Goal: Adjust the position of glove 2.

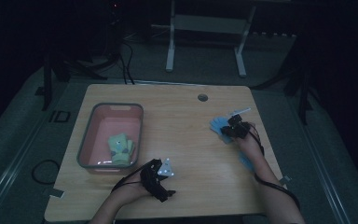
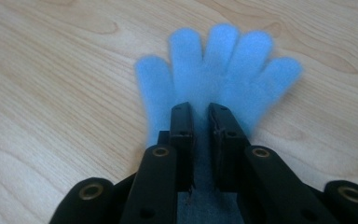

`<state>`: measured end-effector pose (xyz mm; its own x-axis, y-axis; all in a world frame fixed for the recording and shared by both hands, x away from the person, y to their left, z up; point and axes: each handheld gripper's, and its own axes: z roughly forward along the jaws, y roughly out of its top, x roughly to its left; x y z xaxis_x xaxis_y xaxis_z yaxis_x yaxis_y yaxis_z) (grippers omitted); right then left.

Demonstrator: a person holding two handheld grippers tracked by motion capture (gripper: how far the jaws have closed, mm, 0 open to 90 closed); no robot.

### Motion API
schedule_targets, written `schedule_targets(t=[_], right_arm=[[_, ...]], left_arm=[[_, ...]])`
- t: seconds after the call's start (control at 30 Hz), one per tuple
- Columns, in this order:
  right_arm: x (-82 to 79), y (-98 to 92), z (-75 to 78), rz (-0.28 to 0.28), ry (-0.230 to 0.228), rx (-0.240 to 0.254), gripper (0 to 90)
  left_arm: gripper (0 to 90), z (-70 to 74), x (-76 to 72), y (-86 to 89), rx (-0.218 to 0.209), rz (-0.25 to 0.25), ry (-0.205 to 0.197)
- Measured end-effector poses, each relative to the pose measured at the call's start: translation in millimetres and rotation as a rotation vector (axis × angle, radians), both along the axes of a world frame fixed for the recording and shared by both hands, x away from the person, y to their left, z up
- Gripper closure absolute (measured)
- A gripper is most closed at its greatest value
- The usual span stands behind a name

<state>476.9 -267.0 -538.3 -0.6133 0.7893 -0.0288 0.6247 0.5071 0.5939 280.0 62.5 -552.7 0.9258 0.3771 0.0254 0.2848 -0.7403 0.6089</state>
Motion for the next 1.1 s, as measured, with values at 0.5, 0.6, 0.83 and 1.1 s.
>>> schedule_targets(t=[0.5,0.6,0.83,1.1], right_arm=[[-70.5,45.2,55.6,-0.068,-0.089,0.123,82.7],[-104.7,60.8,60.9,-0.137,-0.123,0.157,82.9],[-141.8,75.1,55.1,-0.219,-0.127,0.219,82.8],[-153.6,86.4,37.5,-0.281,-0.121,0.202,82.8]], left_arm=[[10.2,-0.5,-1.5,0.7,-0.02,0.02,-0.024],[10.2,-0.2,-1.9,0.2,-0.014,0.017,-0.034],[10.2,-0.3,-2.3,0.3,-0.015,0.014,-0.035],[10.2,-0.7,-2.7,0.5,-0.015,0.011,-0.036]])
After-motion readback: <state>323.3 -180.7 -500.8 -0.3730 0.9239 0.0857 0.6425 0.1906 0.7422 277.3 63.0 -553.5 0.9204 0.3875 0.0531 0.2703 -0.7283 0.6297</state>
